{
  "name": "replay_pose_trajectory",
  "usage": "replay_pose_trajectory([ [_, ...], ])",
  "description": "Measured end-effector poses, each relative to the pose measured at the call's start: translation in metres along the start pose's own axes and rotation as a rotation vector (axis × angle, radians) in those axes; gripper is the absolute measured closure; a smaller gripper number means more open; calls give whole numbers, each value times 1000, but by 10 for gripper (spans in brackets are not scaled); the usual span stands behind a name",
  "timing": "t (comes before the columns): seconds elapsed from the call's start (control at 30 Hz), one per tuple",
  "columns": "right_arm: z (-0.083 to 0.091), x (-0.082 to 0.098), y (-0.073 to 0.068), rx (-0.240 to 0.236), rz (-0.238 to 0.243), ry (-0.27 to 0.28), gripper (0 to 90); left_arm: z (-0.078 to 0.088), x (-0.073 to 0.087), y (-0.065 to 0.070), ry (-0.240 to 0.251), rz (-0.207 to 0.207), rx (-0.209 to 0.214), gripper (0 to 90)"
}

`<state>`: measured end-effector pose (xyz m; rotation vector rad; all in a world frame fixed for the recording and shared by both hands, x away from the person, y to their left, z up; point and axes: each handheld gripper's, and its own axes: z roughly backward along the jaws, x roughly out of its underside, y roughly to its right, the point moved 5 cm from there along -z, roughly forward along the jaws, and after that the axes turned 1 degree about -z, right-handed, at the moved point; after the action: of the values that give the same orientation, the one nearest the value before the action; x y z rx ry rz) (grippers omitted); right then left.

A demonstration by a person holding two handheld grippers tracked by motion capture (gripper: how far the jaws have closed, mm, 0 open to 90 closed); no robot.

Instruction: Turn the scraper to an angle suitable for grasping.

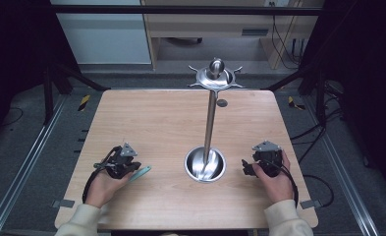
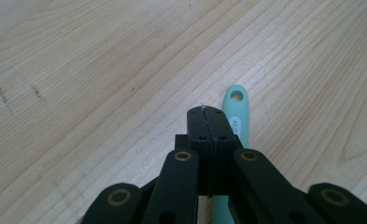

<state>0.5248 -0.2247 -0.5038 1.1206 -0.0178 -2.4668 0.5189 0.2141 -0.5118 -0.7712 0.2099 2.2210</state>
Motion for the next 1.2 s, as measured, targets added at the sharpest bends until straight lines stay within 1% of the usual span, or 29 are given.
replay_pose_trajectory([
  [0.03,0,0,0,0,0,0,86,0,0,0,0,0,0,900],
  [0.1,0,0,0,1,5,-1,87,-2,0,3,-18,-14,2,900],
  [0.23,0,0,-1,-4,9,-1,87,-4,1,3,-32,-23,7,900],
  [0.4,0,0,-1,-5,10,-4,87,-6,2,3,-32,-18,-1,900],
  [0.47,-1,0,-1,-3,10,-5,87,-5,2,3,-35,-27,-1,900],
  [0.53,-1,0,-1,-1,15,-5,87,-5,2,5,-32,-22,6,900],
  [0.63,-1,0,-2,-4,14,-7,87,-4,3,10,-40,-41,25,900],
  [0.67,-1,0,-2,-4,15,-7,87,-4,3,10,-40,-41,25,900],
  [0.7,-1,0,-2,-4,14,-8,88,-3,3,15,-40,-62,40,900],
  [0.73,-1,0,-2,-4,14,-8,88,-3,3,15,-40,-62,40,900],
  [0.77,-1,0,-2,-4,14,-8,88,-1,4,21,-55,-91,65,900],
  [0.8,-1,0,-2,-4,15,-9,88,0,4,25,-58,-107,77,900],
  [0.83,-1,0,-2,-5,17,-10,88,0,4,25,-58,-107,77,900],
  [0.87,-1,0,-2,-5,17,-10,88,1,5,28,-64,-124,83,900],
  [0.9,-2,0,-3,-8,16,-10,89,2,5,32,-68,-139,104,900],
  [0.93,-2,0,-3,-8,16,-10,89,2,5,32,-68,-139,104,900],
  [0.97,-2,0,-3,-8,15,-9,89,3,3,33,-75,-157,101,900],
  [1.03,-2,0,-2,-7,16,-8,89,5,1,33,-74,-163,105,900],
  [1.07,-1,0,-2,-5,16,-8,89,7,-2,35,-59,-157,100,900],
  [1.1,-1,0,-2,-5,16,-7,89,13,-7,36,-49,-166,93,900],
  [1.13,-1,0,-1,-5,15,-6,89,16,-9,36,-53,-177,89,900],
  [1.17,-1,0,-1,-5,15,-6,89,16,-9,36,-53,-177,89,891],
  [1.2,-1,0,-1,-7,16,-8,89,18,-13,38,-61,-182,89,879],
])
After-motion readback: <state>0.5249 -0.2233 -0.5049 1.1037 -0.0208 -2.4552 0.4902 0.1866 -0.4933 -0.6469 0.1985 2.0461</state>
